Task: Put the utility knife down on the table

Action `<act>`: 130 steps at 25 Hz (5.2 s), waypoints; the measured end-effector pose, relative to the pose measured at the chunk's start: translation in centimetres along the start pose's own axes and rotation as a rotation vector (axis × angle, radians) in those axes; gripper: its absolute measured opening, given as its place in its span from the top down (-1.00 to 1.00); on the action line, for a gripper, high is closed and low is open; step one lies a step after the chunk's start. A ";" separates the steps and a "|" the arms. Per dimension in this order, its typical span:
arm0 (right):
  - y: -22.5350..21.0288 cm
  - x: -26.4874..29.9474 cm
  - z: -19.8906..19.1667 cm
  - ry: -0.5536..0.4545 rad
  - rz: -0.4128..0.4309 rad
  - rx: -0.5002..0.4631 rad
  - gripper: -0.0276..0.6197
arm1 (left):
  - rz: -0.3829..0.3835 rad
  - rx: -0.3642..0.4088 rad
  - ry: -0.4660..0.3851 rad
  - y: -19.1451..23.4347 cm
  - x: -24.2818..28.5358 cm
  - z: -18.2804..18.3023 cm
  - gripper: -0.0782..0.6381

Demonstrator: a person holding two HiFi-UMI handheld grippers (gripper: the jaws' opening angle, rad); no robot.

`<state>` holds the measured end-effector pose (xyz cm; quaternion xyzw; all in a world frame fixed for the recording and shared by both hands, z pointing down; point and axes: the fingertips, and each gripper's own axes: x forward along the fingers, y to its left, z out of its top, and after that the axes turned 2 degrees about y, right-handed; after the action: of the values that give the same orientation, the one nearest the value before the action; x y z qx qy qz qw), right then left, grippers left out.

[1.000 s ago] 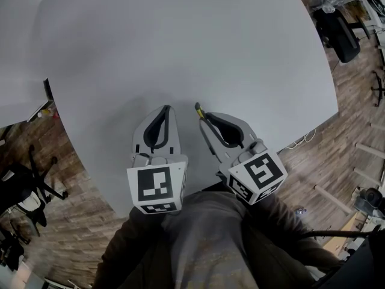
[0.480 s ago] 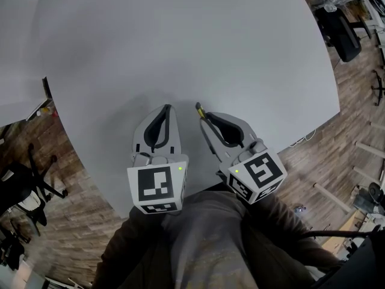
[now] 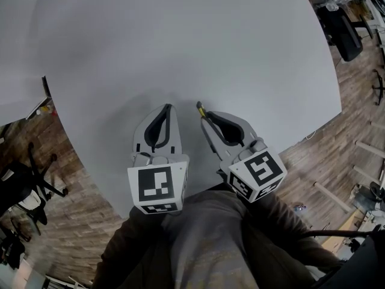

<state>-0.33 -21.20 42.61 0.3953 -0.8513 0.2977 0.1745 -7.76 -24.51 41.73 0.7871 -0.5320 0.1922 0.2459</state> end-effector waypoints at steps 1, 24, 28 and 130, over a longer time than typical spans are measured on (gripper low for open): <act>0.0 0.1 -0.1 0.002 0.000 0.001 0.76 | 0.000 -0.001 0.001 0.1 0.1 0.0 0.78; -1.6 1.7 -1.7 0.049 -0.004 0.035 0.76 | 0.004 -0.015 0.028 0.8 1.6 -0.8 0.78; -1.8 2.2 -2.1 0.059 -0.003 0.040 0.75 | 0.004 -0.018 0.033 1.1 1.9 -1.1 0.78; 6.1 -10.5 7.9 -0.243 0.042 -0.192 0.91 | 0.035 0.114 -0.202 -7.2 -11.1 5.2 0.78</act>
<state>1.02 -17.21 28.80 0.3922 -0.8986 0.1687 0.1011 -4.82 -17.07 30.01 0.8057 -0.5561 0.1463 0.1425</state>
